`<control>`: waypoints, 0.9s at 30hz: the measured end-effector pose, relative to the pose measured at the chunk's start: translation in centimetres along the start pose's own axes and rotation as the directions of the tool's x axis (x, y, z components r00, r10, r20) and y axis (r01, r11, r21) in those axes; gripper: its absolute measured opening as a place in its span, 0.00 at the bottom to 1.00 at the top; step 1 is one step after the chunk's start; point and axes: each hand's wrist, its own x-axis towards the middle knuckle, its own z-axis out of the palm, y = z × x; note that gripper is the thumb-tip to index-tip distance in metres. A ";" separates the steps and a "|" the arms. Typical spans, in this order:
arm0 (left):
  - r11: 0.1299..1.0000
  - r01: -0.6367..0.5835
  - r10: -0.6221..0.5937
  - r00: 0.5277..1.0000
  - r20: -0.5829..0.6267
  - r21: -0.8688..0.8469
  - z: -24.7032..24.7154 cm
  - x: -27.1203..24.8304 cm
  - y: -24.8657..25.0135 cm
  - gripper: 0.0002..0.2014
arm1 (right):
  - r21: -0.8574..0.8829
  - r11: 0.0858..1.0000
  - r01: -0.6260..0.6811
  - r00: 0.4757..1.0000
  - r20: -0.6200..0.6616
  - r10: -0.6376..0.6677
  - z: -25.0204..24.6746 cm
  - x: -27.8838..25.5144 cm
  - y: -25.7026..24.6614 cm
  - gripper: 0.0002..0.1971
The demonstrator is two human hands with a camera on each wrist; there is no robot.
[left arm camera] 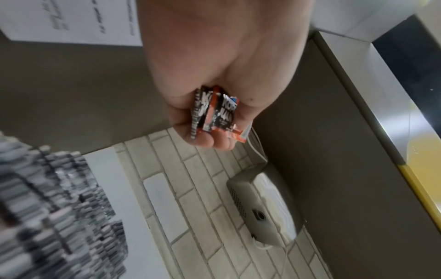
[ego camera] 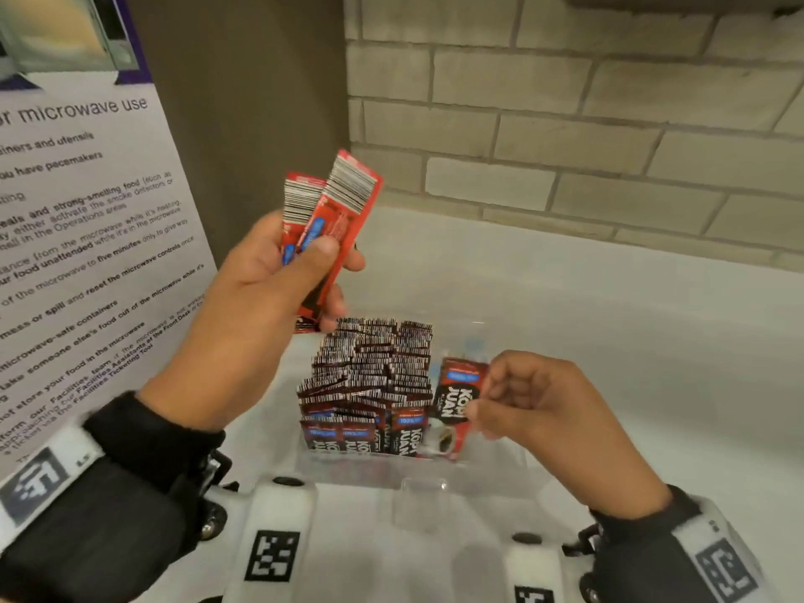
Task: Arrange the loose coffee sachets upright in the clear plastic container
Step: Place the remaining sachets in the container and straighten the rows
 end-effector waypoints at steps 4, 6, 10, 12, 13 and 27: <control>0.994 0.072 -0.076 0.996 -0.045 -0.082 -1.0 -0.6 -0.7 0.08 | -0.061 0.997 -0.037 0.999 0.008 0.037 1.9 -0.2 0.8 0.13; 0.989 0.097 -0.102 0.994 -0.046 -0.113 -1.4 -0.9 -0.9 0.11 | -0.055 0.998 -0.005 1.000 -0.018 0.004 2.1 -0.2 0.5 0.12; 0.976 0.122 -0.131 0.991 -0.039 -0.178 -2.1 -1.3 -1.1 0.13 | -0.013 0.998 0.067 0.987 -0.143 -0.068 1.3 -0.2 -0.2 0.06; 0.971 0.133 -0.144 0.989 -0.042 -0.198 -2.4 -1.4 -1.3 0.14 | -0.094 0.993 0.076 0.990 -0.109 -0.086 1.6 -0.3 -0.1 0.06; 0.968 0.141 -0.153 0.987 -0.043 -0.206 -2.4 -1.4 -1.4 0.14 | -0.144 0.987 0.076 0.993 -0.074 -0.087 2.0 -0.4 0.1 0.08; 0.938 0.235 -0.235 0.971 0.031 -0.253 -2.6 -2.6 -2.5 0.12 | -0.400 0.916 0.009 0.998 -0.046 -0.030 4.9 -0.9 2.1 0.06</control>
